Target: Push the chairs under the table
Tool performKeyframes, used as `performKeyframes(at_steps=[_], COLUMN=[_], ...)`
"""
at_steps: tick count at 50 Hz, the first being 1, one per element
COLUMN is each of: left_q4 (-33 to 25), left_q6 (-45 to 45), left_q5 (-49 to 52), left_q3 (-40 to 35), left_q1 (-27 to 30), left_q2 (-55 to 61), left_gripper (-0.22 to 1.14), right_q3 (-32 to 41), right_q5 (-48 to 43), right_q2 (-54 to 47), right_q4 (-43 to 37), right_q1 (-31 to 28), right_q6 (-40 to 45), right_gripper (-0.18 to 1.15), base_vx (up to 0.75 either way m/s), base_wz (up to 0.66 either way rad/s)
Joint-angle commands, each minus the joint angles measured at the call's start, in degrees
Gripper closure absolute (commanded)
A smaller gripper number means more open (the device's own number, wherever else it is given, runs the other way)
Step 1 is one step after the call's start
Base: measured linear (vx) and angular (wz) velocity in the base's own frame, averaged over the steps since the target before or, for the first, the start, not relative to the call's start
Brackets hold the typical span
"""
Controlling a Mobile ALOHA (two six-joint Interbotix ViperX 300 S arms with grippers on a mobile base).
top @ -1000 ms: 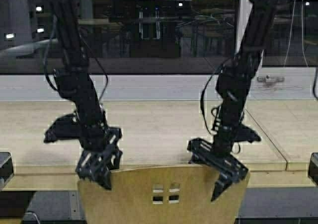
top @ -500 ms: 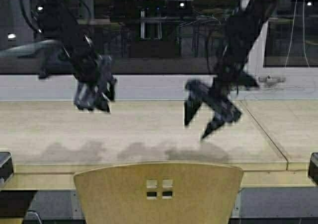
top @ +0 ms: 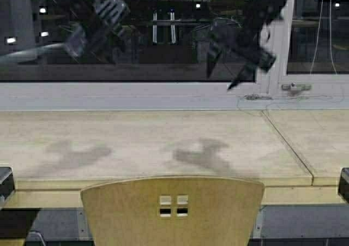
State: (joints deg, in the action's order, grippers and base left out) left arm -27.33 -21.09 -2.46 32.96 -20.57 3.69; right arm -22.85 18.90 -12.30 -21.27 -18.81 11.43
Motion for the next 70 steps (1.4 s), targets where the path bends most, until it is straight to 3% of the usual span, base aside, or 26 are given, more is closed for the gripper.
performKeyframes(at_steps=[1,12,21,31,42,49,70], left_q4=[8.61,17.05,21.18,25.22,24.96,24.70,24.96], left_q6=[10.28,23.12,23.55,23.64,22.68,21.80,21.80], left_q5=[5.27,12.13,12.57,9.23,12.57,13.36,9.84], left_q3=[1.76,7.82,14.77,24.17,27.16,28.21,27.51], left_q1=[1.49,1.49,1.67,4.04,4.57,4.57,4.57], left_q2=[-7.73,-17.58,-26.19,-28.48,-37.18,-42.19,-40.43], left_gripper=[0.16,0.16,0.16,0.16,0.16,0.16,0.16], right_q3=[-2.20,-9.40,-16.61,-18.98,-23.91,-22.24,-19.16], right_q5=[-1.23,-3.69,-8.61,-15.21,-15.91,-16.44,-17.14], right_q2=[9.14,19.51,28.04,29.71,31.03,30.85,25.22], right_q4=[5.54,15.29,22.76,22.94,22.50,22.68,22.94], right_q1=[1.14,3.16,3.87,3.96,2.29,1.58,0.88], right_q6=[-3.16,-3.96,-3.60,-3.16,-2.72,-2.90,-3.08], right_gripper=[0.08,0.08,0.08,0.08,0.08,0.08,0.08], base_vx=[-0.05,-0.09,-0.14,-0.14,-0.12,-0.17,-0.24], base_wz=[0.00,0.04,0.07,0.09,0.12,0.06,0.27])
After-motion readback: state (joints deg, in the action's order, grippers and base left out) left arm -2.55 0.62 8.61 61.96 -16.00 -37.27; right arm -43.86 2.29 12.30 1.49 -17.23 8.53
